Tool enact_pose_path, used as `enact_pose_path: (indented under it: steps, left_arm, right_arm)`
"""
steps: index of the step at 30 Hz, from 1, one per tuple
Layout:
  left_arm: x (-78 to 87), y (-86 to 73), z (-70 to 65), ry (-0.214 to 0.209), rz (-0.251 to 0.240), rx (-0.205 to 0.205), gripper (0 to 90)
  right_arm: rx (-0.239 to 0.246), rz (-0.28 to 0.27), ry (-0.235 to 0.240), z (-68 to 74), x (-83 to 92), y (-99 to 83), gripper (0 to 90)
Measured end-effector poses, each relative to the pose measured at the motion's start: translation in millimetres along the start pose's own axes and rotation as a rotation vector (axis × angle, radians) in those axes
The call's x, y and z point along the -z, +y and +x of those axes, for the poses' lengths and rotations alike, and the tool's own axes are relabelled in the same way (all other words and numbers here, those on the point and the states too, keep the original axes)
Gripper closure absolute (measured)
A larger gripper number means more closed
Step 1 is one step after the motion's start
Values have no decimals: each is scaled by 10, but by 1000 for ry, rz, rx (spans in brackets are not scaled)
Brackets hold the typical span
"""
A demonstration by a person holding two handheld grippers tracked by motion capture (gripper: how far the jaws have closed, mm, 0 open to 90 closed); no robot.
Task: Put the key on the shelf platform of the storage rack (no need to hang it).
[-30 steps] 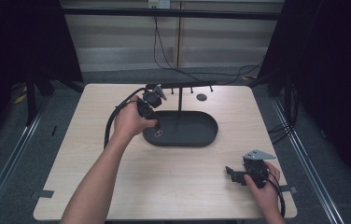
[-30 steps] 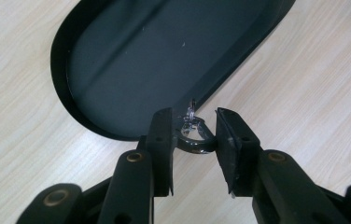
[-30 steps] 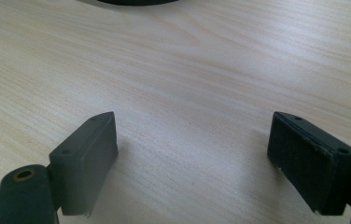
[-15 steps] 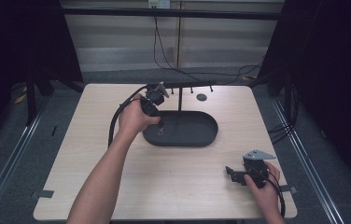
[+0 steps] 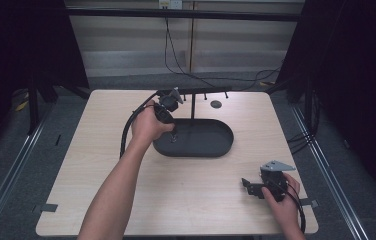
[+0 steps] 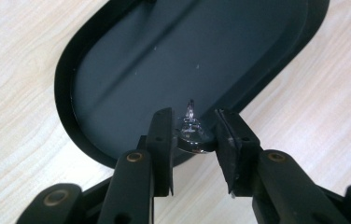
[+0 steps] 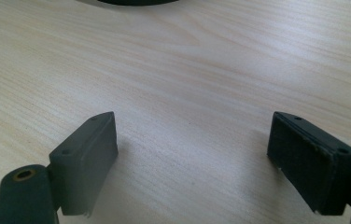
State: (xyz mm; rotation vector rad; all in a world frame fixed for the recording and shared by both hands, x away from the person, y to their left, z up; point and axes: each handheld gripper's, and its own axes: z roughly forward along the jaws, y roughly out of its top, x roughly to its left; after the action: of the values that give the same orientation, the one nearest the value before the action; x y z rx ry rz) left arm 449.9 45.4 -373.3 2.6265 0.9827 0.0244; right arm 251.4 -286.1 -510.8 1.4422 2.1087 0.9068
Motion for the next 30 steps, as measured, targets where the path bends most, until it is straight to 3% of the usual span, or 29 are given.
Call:
enact_pose_path:
  steps: [30]
  left_arm:
    - [-323, 117, 8, 20, -4, 15, 680]
  right_arm:
    - [8, -2, 2, -5, -4, 2, 153]
